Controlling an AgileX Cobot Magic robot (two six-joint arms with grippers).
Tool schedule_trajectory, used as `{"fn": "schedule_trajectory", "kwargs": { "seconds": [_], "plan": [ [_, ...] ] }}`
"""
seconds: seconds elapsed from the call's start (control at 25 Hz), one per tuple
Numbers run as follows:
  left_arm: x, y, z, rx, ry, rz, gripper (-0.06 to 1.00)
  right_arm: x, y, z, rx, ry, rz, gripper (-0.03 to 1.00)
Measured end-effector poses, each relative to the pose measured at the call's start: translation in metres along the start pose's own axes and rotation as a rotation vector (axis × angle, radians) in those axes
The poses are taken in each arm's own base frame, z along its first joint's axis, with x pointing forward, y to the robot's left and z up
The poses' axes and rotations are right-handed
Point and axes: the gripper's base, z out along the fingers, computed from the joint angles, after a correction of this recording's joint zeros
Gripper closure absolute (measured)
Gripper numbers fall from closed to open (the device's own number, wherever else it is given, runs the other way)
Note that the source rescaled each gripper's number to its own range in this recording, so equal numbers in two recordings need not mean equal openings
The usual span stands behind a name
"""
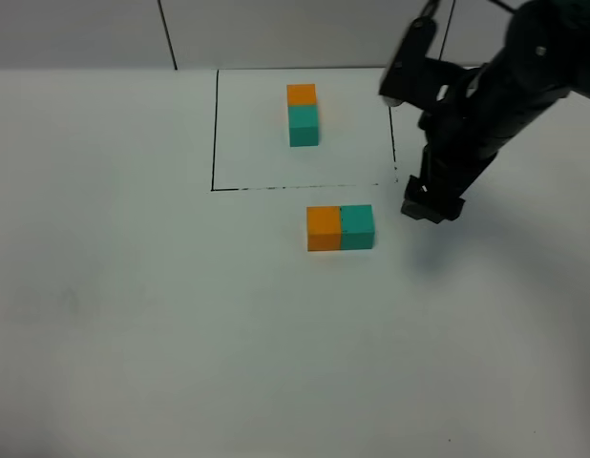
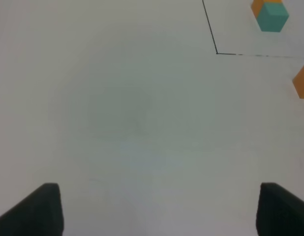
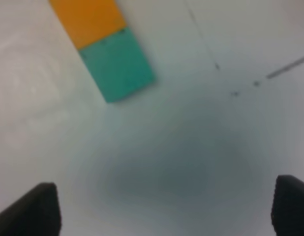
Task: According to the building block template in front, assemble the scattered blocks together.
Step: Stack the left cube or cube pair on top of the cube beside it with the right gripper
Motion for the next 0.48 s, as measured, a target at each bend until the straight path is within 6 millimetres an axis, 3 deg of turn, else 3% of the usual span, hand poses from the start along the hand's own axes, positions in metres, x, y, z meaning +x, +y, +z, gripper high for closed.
{"fn": "schedule_trajectory", "kwargs": {
  "seconds": [0.24,0.48],
  "plan": [
    [0.0,0.0,0.0,0.0,0.0,0.0,0.27,-0.037,0.009,0.051,-0.107,0.089,-0.201,0.17],
    [0.0,0.0,0.0,0.0,0.0,0.0,0.27,-0.045,0.018,0.084,-0.144,0.116,-0.303,0.17]
  ]
}}
